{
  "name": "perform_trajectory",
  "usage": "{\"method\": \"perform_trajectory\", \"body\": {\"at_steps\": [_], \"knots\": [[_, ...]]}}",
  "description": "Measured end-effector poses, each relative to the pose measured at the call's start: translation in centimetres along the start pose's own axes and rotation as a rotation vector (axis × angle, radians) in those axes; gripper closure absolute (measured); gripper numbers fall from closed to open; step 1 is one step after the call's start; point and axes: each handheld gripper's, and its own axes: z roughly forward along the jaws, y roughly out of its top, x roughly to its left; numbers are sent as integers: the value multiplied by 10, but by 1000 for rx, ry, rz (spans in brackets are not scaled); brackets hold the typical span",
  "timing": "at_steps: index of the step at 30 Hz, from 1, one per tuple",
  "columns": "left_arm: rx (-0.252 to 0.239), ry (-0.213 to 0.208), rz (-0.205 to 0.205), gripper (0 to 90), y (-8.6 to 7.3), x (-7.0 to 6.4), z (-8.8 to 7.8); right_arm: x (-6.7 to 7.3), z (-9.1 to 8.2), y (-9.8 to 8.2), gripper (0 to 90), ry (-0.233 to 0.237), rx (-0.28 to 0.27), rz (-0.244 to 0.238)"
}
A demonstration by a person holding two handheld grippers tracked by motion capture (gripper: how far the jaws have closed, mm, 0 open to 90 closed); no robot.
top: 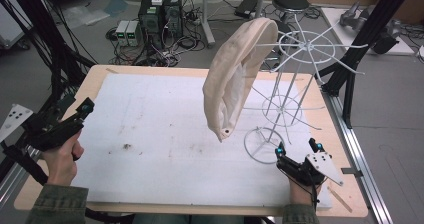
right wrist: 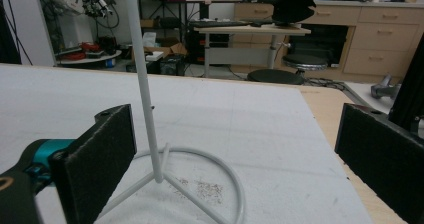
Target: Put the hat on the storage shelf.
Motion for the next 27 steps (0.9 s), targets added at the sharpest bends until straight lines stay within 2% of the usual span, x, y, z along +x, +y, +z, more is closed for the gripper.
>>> {"method": "perform_trajectory", "body": {"at_steps": [4,5,6,8,18,22,27], "knots": [[-3,62,-5,272,-15,9,-6,0,0,0,20,-2,1,-1],[-9,89,-2,272,-21,11,-9,0,-1,0,20,-4,1,0],[-9,89,-2,272,-21,11,-9,0,-1,0,20,-4,1,0],[-14,116,0,272,-28,14,-13,0,-1,0,20,-4,1,-1],[33,208,57,266,-62,23,-24,0,-1,0,20,-7,6,-2],[25,252,74,255,-71,29,-27,-1,0,0,20,-4,6,-2],[12,301,115,247,-79,33,-29,-1,0,-1,20,-3,5,-2]]}}
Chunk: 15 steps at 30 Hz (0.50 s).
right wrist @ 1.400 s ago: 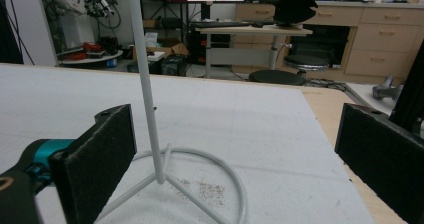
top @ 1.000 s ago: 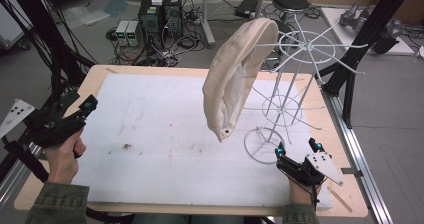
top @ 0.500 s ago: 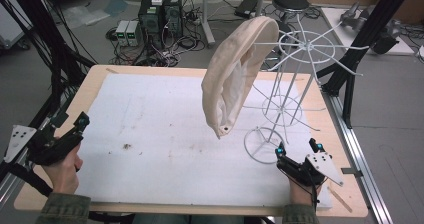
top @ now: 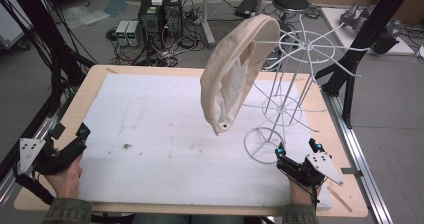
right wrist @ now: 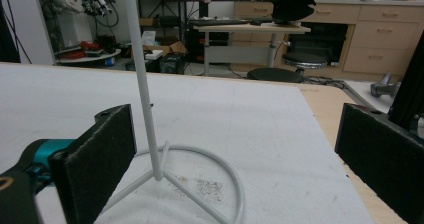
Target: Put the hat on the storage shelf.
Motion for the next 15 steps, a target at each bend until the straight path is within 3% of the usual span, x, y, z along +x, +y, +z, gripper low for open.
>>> {"method": "perform_trajectory", "body": {"at_steps": [9,15], "knots": [[56,50,66,233,-15,2,1,0,0,0,19,9,7,8],[98,69,66,229,-18,4,2,0,2,-1,20,18,15,7]]}}
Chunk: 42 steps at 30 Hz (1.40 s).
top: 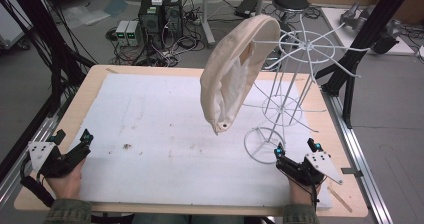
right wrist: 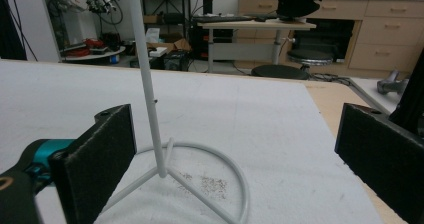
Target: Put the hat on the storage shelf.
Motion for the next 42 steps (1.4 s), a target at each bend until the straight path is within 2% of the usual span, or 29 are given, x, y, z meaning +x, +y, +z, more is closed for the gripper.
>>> {"method": "perform_trajectory", "body": {"at_steps": [5,9,12,42], "knots": [[-9,7,-15,228,-3,1,-1,-1,2,-1,20,1,12,9],[-25,4,-13,227,-3,0,-2,-2,3,-2,20,1,21,19],[-19,-3,-9,227,-3,0,-3,-3,2,-2,20,0,25,35],[-28,-3,-37,230,-4,1,-3,-5,3,-3,20,4,36,54]]}}
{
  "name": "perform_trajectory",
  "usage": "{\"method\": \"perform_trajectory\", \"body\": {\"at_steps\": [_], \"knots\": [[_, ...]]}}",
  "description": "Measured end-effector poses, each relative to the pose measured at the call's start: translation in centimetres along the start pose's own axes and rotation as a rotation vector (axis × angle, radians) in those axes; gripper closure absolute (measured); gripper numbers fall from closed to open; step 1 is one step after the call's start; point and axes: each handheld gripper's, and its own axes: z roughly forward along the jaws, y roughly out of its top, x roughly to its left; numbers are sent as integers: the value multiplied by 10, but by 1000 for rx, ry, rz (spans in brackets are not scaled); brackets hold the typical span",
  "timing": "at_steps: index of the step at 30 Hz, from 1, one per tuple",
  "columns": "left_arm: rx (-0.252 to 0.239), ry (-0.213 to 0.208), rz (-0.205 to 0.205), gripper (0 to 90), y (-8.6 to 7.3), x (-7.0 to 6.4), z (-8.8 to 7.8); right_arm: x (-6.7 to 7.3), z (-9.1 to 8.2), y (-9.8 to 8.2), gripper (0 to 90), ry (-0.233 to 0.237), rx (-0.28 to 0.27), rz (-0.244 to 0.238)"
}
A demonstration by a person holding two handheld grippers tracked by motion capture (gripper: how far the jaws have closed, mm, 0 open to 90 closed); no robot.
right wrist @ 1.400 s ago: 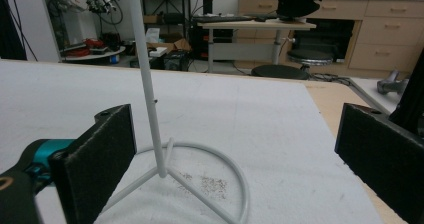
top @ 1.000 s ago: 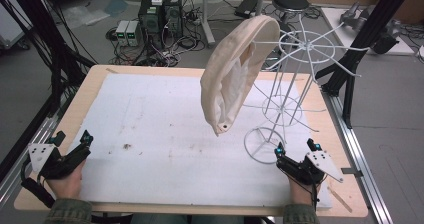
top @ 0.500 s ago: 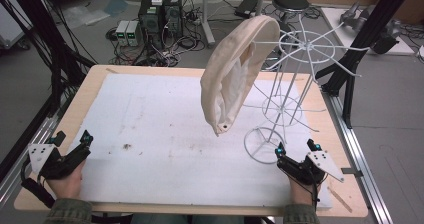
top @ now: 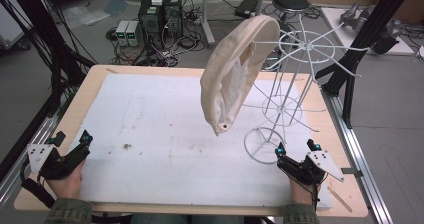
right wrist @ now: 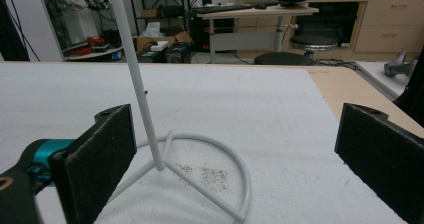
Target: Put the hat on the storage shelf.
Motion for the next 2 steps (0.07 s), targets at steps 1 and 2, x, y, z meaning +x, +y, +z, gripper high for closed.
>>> {"method": "perform_trajectory", "body": {"at_steps": [1,2], "knots": [[1,0,0,230,0,0,0,0,0,0,20,0,0,0],[1,0,-1,230,0,0,0,0,0,0,20,0,-4,1]]}}
